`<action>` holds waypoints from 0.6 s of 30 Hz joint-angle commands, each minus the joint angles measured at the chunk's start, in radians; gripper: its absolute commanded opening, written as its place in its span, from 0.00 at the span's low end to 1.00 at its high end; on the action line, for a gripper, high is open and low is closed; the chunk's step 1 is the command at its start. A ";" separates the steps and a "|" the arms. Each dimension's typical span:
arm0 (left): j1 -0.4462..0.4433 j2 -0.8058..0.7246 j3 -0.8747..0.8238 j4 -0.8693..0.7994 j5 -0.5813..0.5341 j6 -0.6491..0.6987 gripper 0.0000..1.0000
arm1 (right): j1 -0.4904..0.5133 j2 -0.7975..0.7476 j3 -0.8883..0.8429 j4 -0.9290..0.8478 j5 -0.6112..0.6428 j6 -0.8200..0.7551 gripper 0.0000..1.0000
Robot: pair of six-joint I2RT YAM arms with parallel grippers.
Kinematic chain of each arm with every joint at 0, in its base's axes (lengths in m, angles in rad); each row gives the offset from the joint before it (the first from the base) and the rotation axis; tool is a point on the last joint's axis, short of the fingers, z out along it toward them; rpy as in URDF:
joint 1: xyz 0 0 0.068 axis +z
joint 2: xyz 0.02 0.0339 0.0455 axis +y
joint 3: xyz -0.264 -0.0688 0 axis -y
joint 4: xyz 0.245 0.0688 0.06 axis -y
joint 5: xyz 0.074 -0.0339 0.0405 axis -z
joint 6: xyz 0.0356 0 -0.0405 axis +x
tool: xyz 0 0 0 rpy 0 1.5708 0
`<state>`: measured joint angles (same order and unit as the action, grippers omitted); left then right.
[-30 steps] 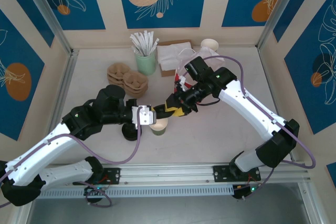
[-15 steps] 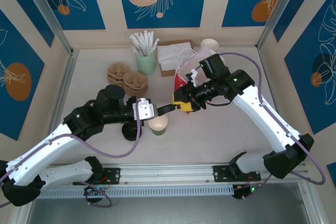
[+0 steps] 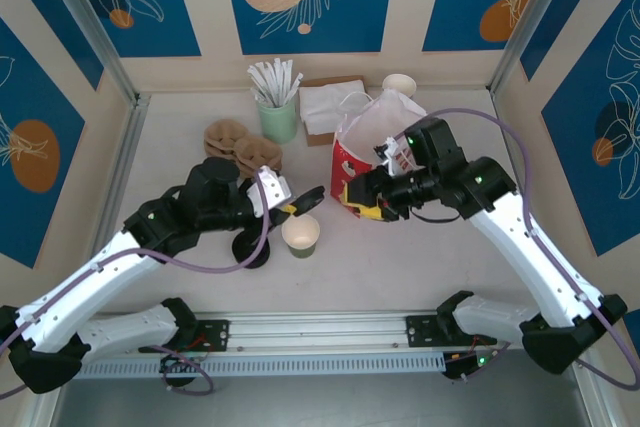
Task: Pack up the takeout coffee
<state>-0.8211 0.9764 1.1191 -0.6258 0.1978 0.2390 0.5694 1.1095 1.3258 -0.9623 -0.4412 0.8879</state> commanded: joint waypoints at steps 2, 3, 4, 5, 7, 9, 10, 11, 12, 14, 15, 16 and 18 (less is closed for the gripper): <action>0.050 -0.045 0.004 -0.017 -0.001 -0.136 0.03 | 0.038 -0.053 -0.080 0.088 0.052 0.044 0.49; 0.068 -0.048 0.002 -0.022 0.015 -0.156 0.03 | 0.051 -0.061 -0.095 0.096 0.073 0.046 0.49; 0.086 -0.049 0.004 -0.029 0.031 -0.179 0.03 | 0.068 -0.070 -0.107 0.104 0.100 0.051 0.49; 0.100 -0.047 0.005 -0.035 0.045 -0.198 0.03 | 0.081 -0.076 -0.116 0.112 0.117 0.056 0.49; 0.133 -0.050 0.006 -0.047 0.069 -0.231 0.03 | 0.116 -0.094 -0.153 0.152 0.159 0.070 0.47; 0.166 -0.066 -0.009 -0.049 0.065 -0.256 0.03 | 0.142 -0.104 -0.181 0.184 0.185 0.083 0.46; 0.187 -0.078 -0.019 -0.047 0.064 -0.272 0.03 | 0.156 -0.106 -0.191 0.197 0.201 0.088 0.44; 0.207 -0.089 -0.027 -0.045 0.071 -0.289 0.03 | 0.169 -0.109 -0.199 0.207 0.220 0.089 0.44; 0.230 -0.099 -0.036 -0.042 0.090 -0.308 0.02 | 0.185 -0.113 -0.209 0.221 0.239 0.090 0.43; 0.267 -0.107 -0.049 -0.042 0.133 -0.348 0.02 | 0.215 -0.120 -0.232 0.259 0.264 0.089 0.43; 0.284 -0.107 -0.052 -0.044 0.151 -0.373 0.02 | 0.231 -0.124 -0.245 0.279 0.278 0.087 0.44; 0.299 -0.105 -0.057 -0.045 0.170 -0.403 0.02 | 0.245 -0.129 -0.260 0.302 0.291 0.088 0.47; 0.324 -0.106 -0.072 -0.037 0.193 -0.489 0.00 | 0.257 -0.133 -0.290 0.351 0.283 0.089 0.51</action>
<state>-0.5274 0.8776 1.0664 -0.6594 0.3141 -0.1207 0.8066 0.9958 1.0691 -0.7013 -0.1982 0.9680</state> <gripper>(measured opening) 0.044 0.505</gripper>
